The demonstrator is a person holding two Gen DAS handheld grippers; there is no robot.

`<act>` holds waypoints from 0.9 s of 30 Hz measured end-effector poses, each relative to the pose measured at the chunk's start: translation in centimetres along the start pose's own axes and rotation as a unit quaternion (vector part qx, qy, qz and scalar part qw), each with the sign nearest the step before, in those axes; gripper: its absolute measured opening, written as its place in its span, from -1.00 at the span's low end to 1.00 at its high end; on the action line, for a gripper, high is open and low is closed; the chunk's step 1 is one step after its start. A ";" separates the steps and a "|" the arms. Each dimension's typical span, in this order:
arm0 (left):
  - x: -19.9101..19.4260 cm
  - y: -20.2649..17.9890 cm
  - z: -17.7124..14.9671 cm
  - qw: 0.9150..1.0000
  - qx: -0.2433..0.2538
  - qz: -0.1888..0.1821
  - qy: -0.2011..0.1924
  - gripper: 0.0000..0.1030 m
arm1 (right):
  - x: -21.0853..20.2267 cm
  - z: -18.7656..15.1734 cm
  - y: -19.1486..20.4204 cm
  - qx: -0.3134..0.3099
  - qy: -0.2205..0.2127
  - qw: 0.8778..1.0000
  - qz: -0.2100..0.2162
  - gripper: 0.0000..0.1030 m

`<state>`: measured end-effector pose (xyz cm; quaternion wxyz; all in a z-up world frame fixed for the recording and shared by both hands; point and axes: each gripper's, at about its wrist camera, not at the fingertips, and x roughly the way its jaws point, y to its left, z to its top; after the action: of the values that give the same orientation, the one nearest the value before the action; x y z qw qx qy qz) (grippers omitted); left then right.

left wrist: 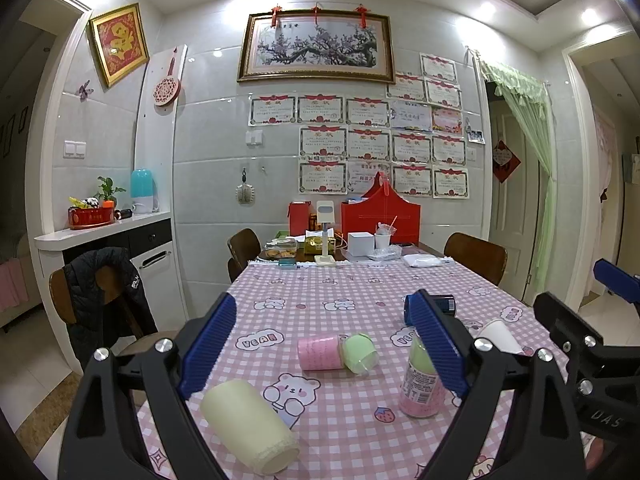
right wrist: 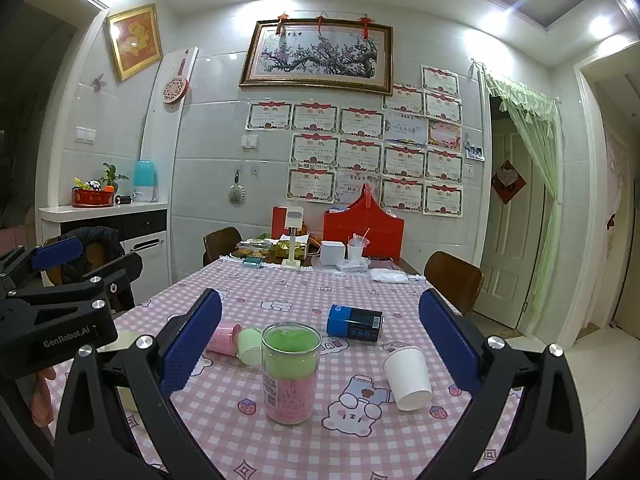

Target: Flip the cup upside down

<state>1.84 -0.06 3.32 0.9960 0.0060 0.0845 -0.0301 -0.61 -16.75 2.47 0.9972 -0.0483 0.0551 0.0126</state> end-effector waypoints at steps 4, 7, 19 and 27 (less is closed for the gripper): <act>0.0 0.0 0.0 1.000 0.000 0.000 0.000 0.69 | 0.1 0.0 0.1 0.000 0.000 1.000 0.001 0.85; 0.0 0.0 0.0 1.000 0.000 0.000 0.001 0.69 | 0.1 0.0 0.1 0.000 0.001 1.000 0.000 0.85; 0.3 -0.2 -0.1 1.000 0.002 -0.003 0.005 0.70 | 0.5 -0.3 0.1 0.000 0.005 1.000 0.002 0.85; 0.5 -0.2 -0.1 1.000 0.003 -0.002 0.006 0.70 | 0.5 -0.3 0.1 0.001 0.006 1.000 0.002 0.85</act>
<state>2.25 -0.30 3.16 0.9954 0.0089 0.0900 -0.0319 -0.10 -16.71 2.09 0.9969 -0.0476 0.0608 0.0147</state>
